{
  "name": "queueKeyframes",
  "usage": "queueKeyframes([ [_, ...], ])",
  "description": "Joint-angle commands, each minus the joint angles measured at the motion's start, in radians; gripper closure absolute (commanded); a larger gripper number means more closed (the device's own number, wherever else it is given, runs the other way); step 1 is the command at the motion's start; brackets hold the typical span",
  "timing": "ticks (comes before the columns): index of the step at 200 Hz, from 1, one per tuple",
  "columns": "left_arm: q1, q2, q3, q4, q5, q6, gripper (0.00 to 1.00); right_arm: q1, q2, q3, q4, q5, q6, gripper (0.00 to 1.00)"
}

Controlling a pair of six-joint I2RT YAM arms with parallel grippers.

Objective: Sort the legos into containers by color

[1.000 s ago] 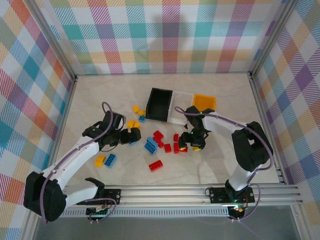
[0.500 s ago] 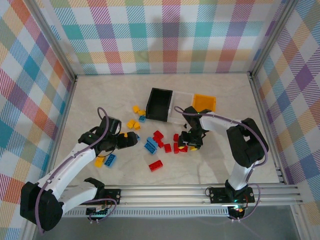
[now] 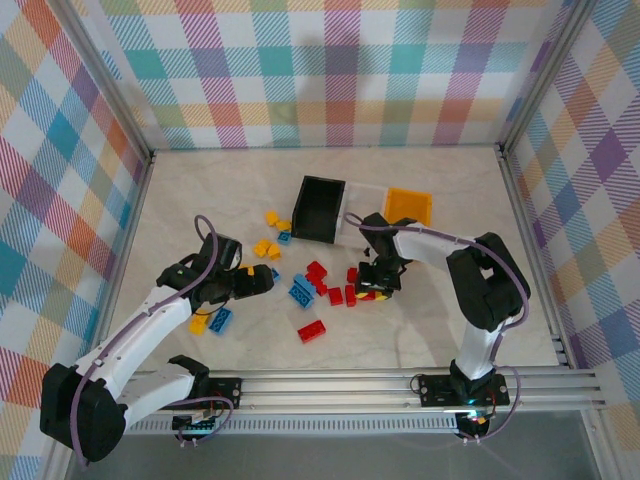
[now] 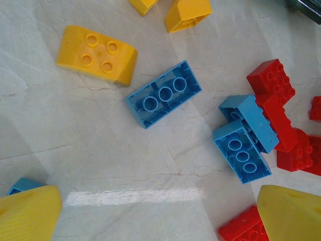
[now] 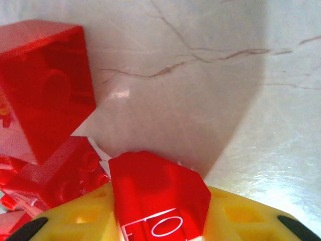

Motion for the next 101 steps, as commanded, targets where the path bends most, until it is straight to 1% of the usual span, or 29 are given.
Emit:
queueKeyframes([
  [1, -0.013, 0.002, -0.008, -0.005, -0.014, -0.008, 0.00, 0.008, -0.008, 0.004, -0.011, 0.028, 0.006, 0.65],
  [25, -0.011, 0.015, -0.006, 0.008, -0.010, -0.011, 0.00, 0.008, -0.057, 0.004, -0.040, 0.053, -0.004, 0.66],
  [59, -0.013, 0.044, 0.025, 0.033, 0.005, -0.011, 0.00, -0.004, -0.180, 0.031, -0.118, 0.091, -0.020, 0.67],
  [77, -0.011, 0.065, 0.048, 0.050, 0.020, -0.013, 0.00, -0.038, -0.238, 0.075, -0.166, 0.095, -0.038, 0.67],
  [101, -0.013, 0.106, 0.081, 0.071, 0.043, -0.005, 0.00, -0.121, -0.282, 0.176, -0.223, 0.104, -0.073, 0.67],
])
